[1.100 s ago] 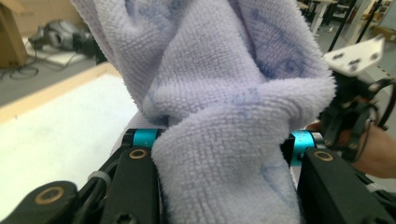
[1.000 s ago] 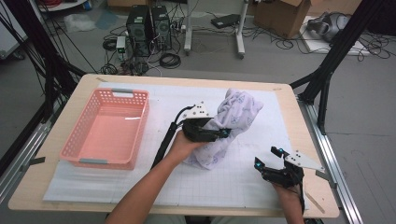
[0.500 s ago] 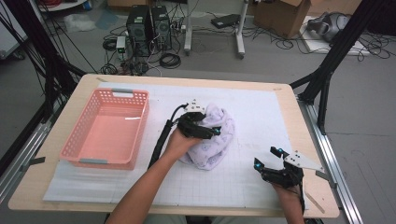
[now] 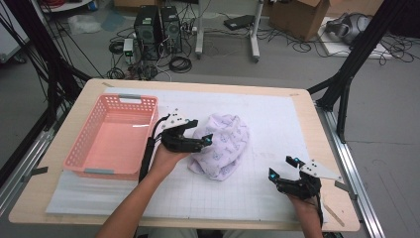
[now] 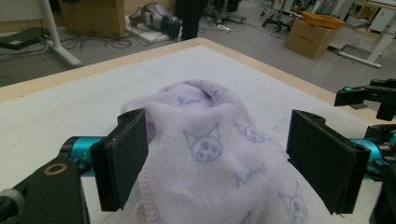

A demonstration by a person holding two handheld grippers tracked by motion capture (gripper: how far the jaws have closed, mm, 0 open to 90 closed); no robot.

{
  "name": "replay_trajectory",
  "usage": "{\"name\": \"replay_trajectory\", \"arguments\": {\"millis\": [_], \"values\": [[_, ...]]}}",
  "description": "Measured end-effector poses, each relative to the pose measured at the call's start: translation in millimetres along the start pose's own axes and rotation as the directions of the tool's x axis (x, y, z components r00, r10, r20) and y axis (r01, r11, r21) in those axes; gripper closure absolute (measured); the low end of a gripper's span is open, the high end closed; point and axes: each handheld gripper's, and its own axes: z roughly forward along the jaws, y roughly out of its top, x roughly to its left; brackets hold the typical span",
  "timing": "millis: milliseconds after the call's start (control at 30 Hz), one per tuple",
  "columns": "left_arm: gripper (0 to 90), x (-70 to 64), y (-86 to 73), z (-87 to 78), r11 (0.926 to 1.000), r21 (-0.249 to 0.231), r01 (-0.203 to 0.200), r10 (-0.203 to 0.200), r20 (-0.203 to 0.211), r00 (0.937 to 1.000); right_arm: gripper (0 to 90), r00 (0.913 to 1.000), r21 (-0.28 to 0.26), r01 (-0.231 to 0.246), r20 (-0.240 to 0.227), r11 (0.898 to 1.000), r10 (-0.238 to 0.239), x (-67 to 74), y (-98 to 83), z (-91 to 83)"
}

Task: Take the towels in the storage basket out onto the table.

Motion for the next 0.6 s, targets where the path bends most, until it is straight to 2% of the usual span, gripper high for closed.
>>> {"name": "replay_trajectory", "arguments": {"millis": [200, 367, 600], "values": [[21.4, 2.7, -3.7, -7.2, 1.0000, 0.002, 0.002, -0.002, -0.018, 0.9998, 15.2, 1.0000, 0.005, -0.009, -0.002, 1.000, 0.009, -1.2, 0.2, 0.8], [21.4, 1.6, -4.9, -2.2, 0.9999, 0.005, -0.014, 0.014, -0.007, 0.9999, 15.1, 0.9999, -0.001, 0.008, -0.009, 1.000, -0.008, 0.4, 0.0, -0.1], [21.2, -0.1, -3.7, -3.2, 0.9999, -0.006, -0.011, 0.011, 0.010, 0.9999, 15.1, 0.9999, 0.003, 0.015, -0.004, 1.000, -0.015, 1.2, 0.1, 0.6]]}}
